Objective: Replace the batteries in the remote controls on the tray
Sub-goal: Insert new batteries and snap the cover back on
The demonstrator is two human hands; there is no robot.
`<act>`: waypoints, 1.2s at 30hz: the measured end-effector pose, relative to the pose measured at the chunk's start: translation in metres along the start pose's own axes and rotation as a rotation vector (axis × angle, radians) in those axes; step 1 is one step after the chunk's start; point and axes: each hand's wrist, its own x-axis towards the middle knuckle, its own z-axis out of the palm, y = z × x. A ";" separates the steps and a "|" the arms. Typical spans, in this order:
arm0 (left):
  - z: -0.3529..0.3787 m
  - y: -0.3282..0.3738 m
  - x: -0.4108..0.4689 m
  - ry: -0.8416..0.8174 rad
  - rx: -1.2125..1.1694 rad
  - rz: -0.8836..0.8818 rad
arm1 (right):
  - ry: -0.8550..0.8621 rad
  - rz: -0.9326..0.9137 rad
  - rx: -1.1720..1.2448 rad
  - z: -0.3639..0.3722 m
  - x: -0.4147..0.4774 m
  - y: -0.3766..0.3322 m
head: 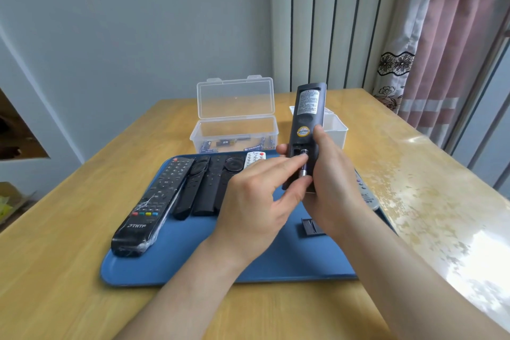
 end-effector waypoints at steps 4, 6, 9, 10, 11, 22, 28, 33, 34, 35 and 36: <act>-0.002 0.001 0.001 0.034 -0.019 -0.017 | 0.007 -0.063 -0.045 0.000 0.000 0.002; -0.003 0.001 0.001 0.041 -0.036 -0.015 | 0.008 -0.076 -0.060 0.000 0.000 0.002; -0.003 0.000 0.002 0.021 -0.095 -0.022 | 0.008 -0.080 -0.050 -0.001 0.000 0.000; -0.002 0.000 0.002 0.009 -0.108 -0.021 | 0.005 -0.077 -0.038 -0.001 -0.001 0.000; -0.002 0.000 0.003 0.000 -0.112 -0.019 | 0.001 -0.074 -0.027 -0.001 -0.002 -0.001; -0.014 0.002 0.011 0.066 -0.256 -0.259 | -0.117 -0.135 -0.159 0.008 -0.008 0.017; -0.015 0.000 0.018 0.095 -0.677 -0.610 | -0.266 -0.023 -0.040 0.012 -0.011 0.013; -0.013 -0.006 0.014 -0.066 -0.775 -0.844 | -0.521 0.128 0.027 -0.001 -0.005 -0.006; -0.012 -0.006 0.014 -0.135 -0.842 -0.870 | -0.554 0.137 0.012 -0.005 -0.004 -0.008; -0.014 -0.007 0.012 -0.174 -0.903 -0.891 | -0.589 0.153 -0.003 -0.006 -0.003 -0.009; -0.014 -0.007 0.012 -0.195 -0.960 -0.919 | -0.619 0.162 -0.015 -0.008 -0.003 -0.009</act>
